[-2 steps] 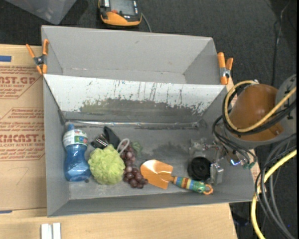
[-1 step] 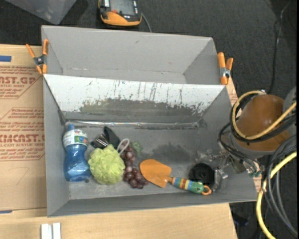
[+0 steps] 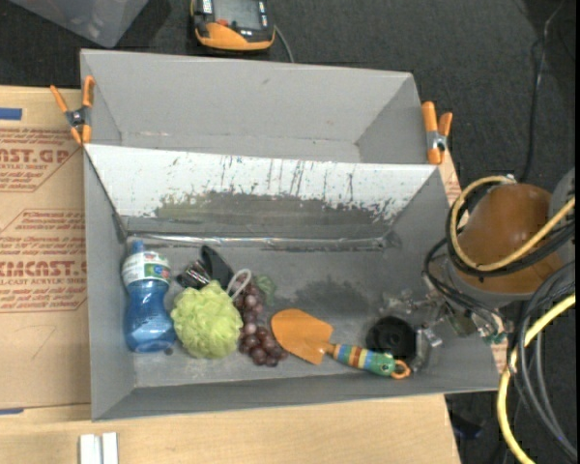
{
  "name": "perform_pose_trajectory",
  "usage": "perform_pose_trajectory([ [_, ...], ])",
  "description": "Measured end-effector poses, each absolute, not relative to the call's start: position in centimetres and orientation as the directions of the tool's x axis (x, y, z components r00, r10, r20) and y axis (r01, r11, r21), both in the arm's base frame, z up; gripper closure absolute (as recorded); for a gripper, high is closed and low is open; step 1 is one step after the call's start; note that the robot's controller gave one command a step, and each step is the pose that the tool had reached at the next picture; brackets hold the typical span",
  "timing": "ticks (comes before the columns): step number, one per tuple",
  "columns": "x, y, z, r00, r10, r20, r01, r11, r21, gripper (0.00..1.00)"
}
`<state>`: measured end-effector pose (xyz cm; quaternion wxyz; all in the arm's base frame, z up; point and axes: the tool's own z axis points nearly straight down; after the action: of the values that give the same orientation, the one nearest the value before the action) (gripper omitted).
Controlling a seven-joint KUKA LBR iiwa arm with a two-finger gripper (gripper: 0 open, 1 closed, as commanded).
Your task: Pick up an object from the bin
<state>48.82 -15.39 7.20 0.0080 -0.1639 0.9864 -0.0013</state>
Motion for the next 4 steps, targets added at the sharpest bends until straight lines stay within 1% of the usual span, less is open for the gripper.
perform_pose_trajectory([
  [1, 48.8, -11.1, 7.2, -0.941, -0.337, -0.028, -0.337, 0.942, -0.009, 1.0],
  [2, 49.7, -13.9, 15.6, -0.934, -0.358, -0.016, -0.358, 0.934, -0.008, 1.0],
  [3, 49.1, -11.5, 7.8, -0.944, -0.329, -0.025, -0.329, 0.944, -0.007, 1.0],
  [4, 49.4, -12.3, 7.4, -0.908, -0.418, -0.027, -0.418, 0.909, -0.014, 0.0],
])
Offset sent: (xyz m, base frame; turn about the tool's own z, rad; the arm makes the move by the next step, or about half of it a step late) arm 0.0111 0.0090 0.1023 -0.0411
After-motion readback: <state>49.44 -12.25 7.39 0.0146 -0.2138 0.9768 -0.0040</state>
